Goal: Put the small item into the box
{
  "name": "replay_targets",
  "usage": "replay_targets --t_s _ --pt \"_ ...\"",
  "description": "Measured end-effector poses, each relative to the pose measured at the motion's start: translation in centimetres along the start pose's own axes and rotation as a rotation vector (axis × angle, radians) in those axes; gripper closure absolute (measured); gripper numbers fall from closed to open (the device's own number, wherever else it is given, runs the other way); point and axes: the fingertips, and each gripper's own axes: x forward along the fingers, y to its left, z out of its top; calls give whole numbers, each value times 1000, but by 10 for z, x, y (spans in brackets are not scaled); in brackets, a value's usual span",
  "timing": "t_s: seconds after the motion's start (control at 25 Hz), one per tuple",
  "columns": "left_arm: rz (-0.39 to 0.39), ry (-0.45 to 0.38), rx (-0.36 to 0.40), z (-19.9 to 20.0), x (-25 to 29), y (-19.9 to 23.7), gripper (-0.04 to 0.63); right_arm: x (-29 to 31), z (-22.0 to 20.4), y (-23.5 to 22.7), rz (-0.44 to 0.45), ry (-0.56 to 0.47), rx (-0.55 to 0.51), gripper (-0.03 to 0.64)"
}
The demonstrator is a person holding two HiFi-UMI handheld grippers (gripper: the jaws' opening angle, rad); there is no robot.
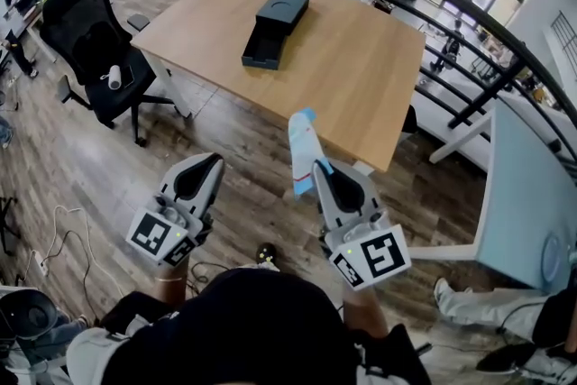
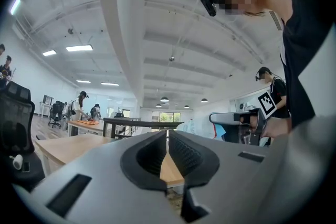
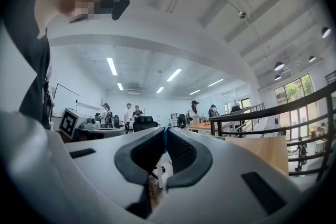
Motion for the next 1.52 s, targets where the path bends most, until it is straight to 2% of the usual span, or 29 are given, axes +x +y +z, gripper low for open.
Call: replay_targets --t_s 0.24,0.44,0.8,1.16,1.36,1.52 --pt "-5 4 7 -2 -3 34 572 24 -6 7 -20 -1 -4 591" --pt "-32 18 -2 -9 3 41 572 30 -13 4 -41 10 7 591" --pt "-23 30 -13 -15 19 56 572 40 -19 -13 -59 14 23 591" --pt "0 36 1 -12 41 93 572 91 -14 -35 -24 -13 37 591" --pt "-18 38 7 -15 63 110 572 118 -23 -51 -8 6 43 591" --pt "12 47 -1 -15 75 131 572 141 -25 -64 5 8 45 591"
